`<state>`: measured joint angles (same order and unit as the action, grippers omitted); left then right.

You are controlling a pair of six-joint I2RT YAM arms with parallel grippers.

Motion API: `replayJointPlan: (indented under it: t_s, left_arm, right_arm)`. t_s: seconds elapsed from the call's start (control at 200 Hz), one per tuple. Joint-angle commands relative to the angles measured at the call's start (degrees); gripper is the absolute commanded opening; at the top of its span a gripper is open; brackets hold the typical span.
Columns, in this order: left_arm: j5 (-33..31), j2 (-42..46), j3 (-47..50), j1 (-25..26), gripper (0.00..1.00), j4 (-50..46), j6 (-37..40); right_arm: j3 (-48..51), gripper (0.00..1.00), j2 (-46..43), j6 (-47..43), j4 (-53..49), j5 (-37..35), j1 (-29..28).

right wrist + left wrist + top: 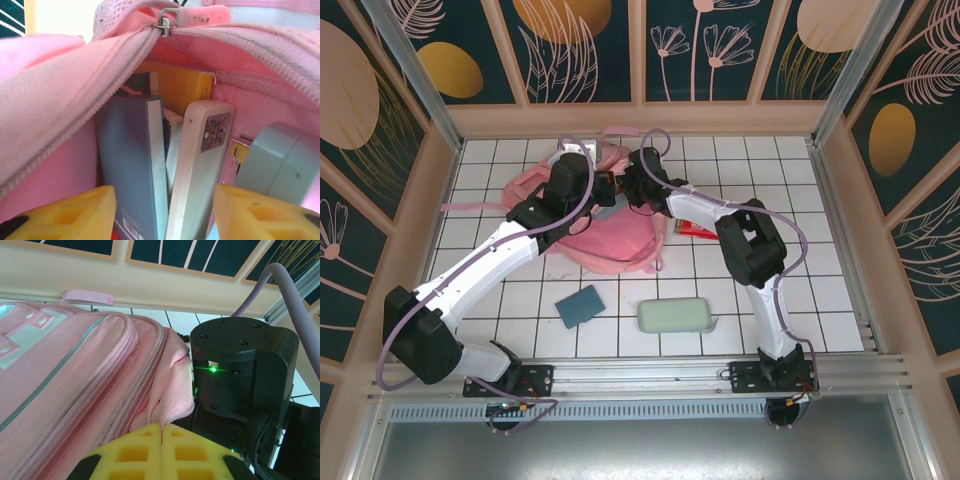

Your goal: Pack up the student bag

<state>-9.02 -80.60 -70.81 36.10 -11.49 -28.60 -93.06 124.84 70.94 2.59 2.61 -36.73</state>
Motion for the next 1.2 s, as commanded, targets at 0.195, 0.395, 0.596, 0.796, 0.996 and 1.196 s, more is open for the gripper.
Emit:
replayJointPlan:
  t_s: [0.195, 0.395, 0.596, 0.796, 0.996, 1.196]
  left_arm:
    - [-0.98, 2.2, -0.17, -0.32, 0.0, 5.56, 0.26]
    - [-1.18, 2.21, -0.12, -0.37, 0.0, 5.6, 0.39]
    - [-1.03, 2.07, -0.03, -0.36, 0.0, 5.55, 0.47]
    - [-1.35, 2.35, -0.12, -0.36, 0.0, 5.55, 0.83]
    - [-0.93, 2.09, -0.08, -0.41, 0.0, 5.57, 0.76]
    - [-0.69, 2.13, -0.12, -0.36, 0.0, 5.68, 0.65]
  right_arm:
    - [8.86, 0.64, -11.72, -8.34, 0.55, 1.09, -1.28]
    - [15.14, 0.64, -19.15, -15.53, -2.77, 1.21, -2.3]
    - [22.38, 0.65, -26.5, -21.72, -7.62, -1.93, -3.1]
    - [30.61, 0.67, -34.12, -25.37, -12.37, -9.21, -3.27]
    - [37.22, 0.68, -39.56, -26.6, -13.93, -15.94, -0.94]
    - [34.94, 0.79, -36.08, -39.07, -13.7, -10.32, 9.57]
